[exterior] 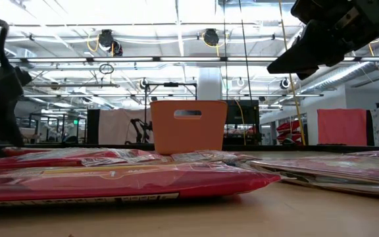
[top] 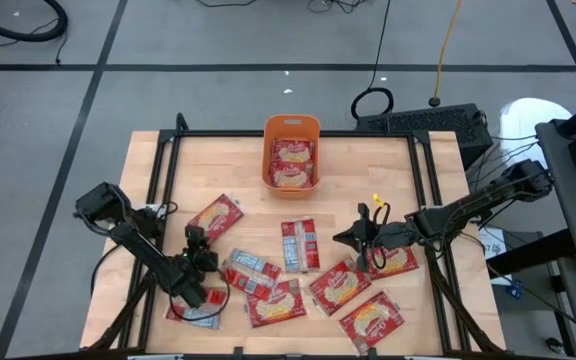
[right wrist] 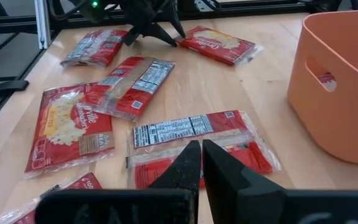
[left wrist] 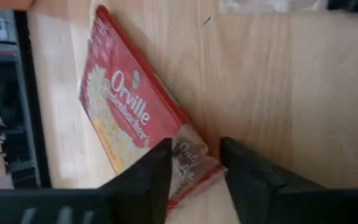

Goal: Sort popcorn bags into baskets
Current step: Put the red popcorn bag into the orange bin

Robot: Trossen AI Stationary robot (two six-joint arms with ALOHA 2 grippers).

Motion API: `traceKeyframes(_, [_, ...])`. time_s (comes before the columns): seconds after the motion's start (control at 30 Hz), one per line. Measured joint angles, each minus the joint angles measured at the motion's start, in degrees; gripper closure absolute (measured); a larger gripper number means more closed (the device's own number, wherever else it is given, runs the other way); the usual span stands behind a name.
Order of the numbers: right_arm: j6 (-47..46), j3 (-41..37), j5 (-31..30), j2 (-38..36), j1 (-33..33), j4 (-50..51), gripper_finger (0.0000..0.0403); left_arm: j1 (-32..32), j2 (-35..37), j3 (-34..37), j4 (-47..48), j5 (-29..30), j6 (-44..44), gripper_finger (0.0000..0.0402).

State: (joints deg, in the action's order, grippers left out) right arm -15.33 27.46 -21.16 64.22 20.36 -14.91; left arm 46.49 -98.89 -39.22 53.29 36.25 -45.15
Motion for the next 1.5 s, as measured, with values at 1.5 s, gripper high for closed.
traceKeyframes(1.5, [13.15, 24.45, -10.63, 25.68, -0.15, -5.66, 0.0349, -9.87, 1.51, -29.18, 3.52, 22.51, -1.78, 0.0400])
